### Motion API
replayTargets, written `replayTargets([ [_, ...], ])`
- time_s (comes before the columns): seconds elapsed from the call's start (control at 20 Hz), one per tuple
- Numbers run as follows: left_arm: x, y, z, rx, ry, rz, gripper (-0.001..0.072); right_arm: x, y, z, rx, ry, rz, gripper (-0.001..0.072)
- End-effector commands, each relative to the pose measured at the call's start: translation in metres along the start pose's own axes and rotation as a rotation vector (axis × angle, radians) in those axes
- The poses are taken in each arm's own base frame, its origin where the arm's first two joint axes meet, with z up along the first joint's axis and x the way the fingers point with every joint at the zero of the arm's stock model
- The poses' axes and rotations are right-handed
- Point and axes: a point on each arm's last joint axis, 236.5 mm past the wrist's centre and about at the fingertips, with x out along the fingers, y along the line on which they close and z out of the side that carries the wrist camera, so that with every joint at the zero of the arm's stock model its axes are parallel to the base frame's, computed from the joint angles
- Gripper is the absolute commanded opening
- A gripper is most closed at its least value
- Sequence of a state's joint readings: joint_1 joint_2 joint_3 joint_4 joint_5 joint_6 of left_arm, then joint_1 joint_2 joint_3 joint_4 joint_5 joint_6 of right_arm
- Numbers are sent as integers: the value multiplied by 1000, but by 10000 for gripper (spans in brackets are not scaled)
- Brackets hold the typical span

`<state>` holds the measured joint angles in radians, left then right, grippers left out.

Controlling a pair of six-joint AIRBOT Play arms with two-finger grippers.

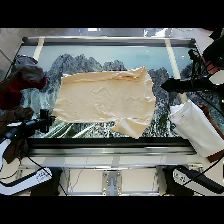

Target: Fold the shirts.

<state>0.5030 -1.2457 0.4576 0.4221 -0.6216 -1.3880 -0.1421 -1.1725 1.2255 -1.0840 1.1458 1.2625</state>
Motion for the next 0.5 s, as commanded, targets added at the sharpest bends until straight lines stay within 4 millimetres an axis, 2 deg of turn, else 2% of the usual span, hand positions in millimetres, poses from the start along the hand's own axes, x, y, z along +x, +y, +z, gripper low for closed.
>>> replayTargets([
  [0.0,2,-6,-7,25,28,-26,11,-1,-17,-20,-27,82,-72,451],
  [0.1,1,-7,-10,39,40,-30,11,0,-38,-41,-5,156,-139,451],
  [0.2,0,-9,-10,44,38,-35,11,14,-49,-72,108,217,-126,452],
  [0.25,-1,-11,-10,58,35,-39,11,27,-48,-89,179,231,-92,452],
  [0.4,-5,-16,-9,109,26,-53,11,78,-30,-148,452,251,25,460],
  [0.45,-6,-18,-9,113,22,-57,11,91,-22,-167,540,256,59,494],
])
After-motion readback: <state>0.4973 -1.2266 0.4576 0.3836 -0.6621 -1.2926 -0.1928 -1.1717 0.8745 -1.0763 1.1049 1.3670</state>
